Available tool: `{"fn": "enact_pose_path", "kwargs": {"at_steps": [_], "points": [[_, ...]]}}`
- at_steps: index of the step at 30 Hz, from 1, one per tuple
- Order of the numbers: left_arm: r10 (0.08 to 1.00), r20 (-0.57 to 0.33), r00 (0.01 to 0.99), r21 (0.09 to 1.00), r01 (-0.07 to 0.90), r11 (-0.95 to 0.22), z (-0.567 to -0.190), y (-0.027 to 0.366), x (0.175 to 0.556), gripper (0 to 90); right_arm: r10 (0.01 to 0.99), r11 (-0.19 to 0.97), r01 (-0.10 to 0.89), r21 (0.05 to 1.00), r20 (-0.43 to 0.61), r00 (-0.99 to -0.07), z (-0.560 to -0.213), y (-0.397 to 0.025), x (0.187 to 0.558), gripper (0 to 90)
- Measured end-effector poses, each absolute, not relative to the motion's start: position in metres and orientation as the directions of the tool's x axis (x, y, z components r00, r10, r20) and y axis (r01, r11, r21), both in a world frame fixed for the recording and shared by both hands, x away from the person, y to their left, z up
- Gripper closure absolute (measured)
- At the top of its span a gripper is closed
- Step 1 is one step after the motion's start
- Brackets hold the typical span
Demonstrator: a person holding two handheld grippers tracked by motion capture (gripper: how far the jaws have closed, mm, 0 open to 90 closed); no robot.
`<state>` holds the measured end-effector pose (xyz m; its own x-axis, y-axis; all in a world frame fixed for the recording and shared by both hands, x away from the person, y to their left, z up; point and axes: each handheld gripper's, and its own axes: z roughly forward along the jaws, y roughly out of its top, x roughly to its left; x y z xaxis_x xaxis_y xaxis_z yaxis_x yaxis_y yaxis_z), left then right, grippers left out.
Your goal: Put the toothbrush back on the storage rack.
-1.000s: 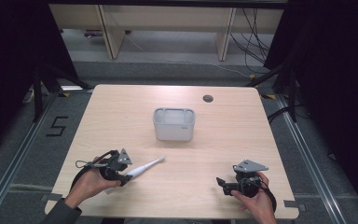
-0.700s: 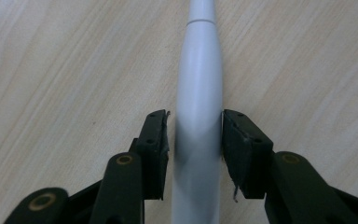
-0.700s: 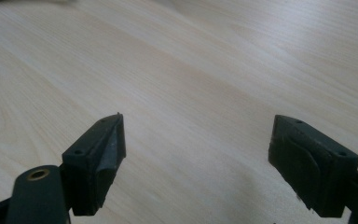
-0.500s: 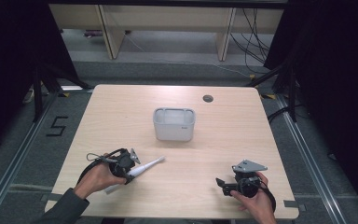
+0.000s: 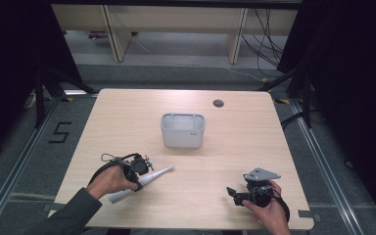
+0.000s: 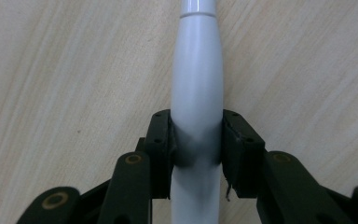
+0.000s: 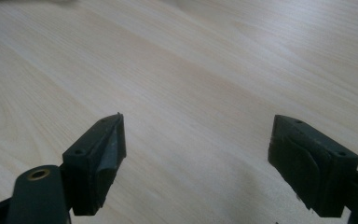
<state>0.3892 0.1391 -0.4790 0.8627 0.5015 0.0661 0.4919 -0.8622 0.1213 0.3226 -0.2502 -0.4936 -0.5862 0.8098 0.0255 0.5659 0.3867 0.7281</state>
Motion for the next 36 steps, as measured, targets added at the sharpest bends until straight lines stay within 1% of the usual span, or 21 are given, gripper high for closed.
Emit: {"fn": "enact_pose_path", "kwargs": {"at_steps": [3, 4, 11, 16, 21, 22, 24, 27, 29, 32, 33, 34, 35, 36], "points": [[0.511, 0.042, 0.859, 0.109, 0.504, -0.857, -0.479, 0.14, 0.392, 65.4, 0.81, 0.388, 0.565, 0.728, 0.023, -0.586, -0.494, -0.25, 0.323, 19.8], [0.514, 0.037, 0.857, 0.11, 0.507, -0.855, -0.48, 0.14, 0.392, 65.2, 0.814, 0.373, 0.578, 0.725, 0.043, -0.58, -0.494, -0.249, 0.322, 19.8], [0.516, 0.011, 0.857, 0.104, 0.512, -0.853, -0.48, 0.142, 0.395, 65.4, 0.816, 0.371, 0.583, 0.723, 0.046, -0.576, -0.494, -0.248, 0.321, 19.9], [0.513, 0.013, 0.858, 0.092, 0.51, -0.855, -0.479, 0.141, 0.394, 65.8, 0.812, 0.379, 0.571, 0.728, 0.034, -0.582, -0.494, -0.25, 0.322, 20.0], [0.484, 0.039, 0.874, 0.114, 0.477, -0.871, -0.479, 0.141, 0.392, 65.9, 0.809, 0.382, 0.567, 0.73, 0.032, -0.587, -0.493, -0.25, 0.322, 20.0], [0.476, 0.041, 0.878, 0.107, 0.47, -0.876, -0.479, 0.142, 0.392, 65.9, 0.81, 0.38, 0.567, 0.731, 0.033, -0.586, -0.493, -0.25, 0.322, 20.0], [0.476, 0.065, 0.877, 0.141, 0.464, -0.874, -0.477, 0.143, 0.39, 66.0, 0.82, 0.349, 0.593, 0.726, 0.07, -0.568, -0.493, -0.248, 0.32, 20.0], [0.472, 0.061, 0.879, 0.169, 0.458, -0.873, -0.474, 0.144, 0.387, 66.0, 0.811, 0.374, 0.563, 0.737, 0.035, -0.585, -0.493, -0.25, 0.322, 19.9], [0.464, 0.047, 0.884, 0.175, 0.45, -0.876, -0.471, 0.146, 0.385, 66.0, 0.803, 0.384, 0.557, 0.737, 0.031, -0.596, -0.494, -0.25, 0.323, 19.9], [0.463, 0.049, 0.885, 0.223, 0.442, -0.869, -0.462, 0.147, 0.383, 66.1, 0.807, 0.381, 0.555, 0.739, 0.027, -0.59, -0.494, -0.25, 0.323, 19.9], [0.471, 0.053, 0.881, 0.254, 0.444, -0.859, -0.459, 0.148, 0.382, 66.1, 0.802, 0.384, 0.558, 0.736, 0.034, -0.597, -0.494, -0.25, 0.323, 19.9], [0.471, 0.053, 0.881, 0.254, 0.444, -0.859, -0.459, 0.148, 0.382, 66.0, 0.802, 0.384, 0.557, 0.736, 0.033, -0.596, -0.494, -0.25, 0.323, 19.9], [0.473, 0.052, 0.879, 0.3, 0.438, -0.847, -0.451, 0.15, 0.381, 66.0, 0.802, 0.385, 0.557, 0.736, 0.031, -0.596, -0.494, -0.25, 0.323, 19.9], [0.476, 0.05, 0.878, 0.327, 0.436, -0.839, -0.447, 0.151, 0.38, 66.1, 0.802, 0.385, 0.557, 0.736, 0.033, -0.596, -0.494, -0.25, 0.323, 19.9]]}}
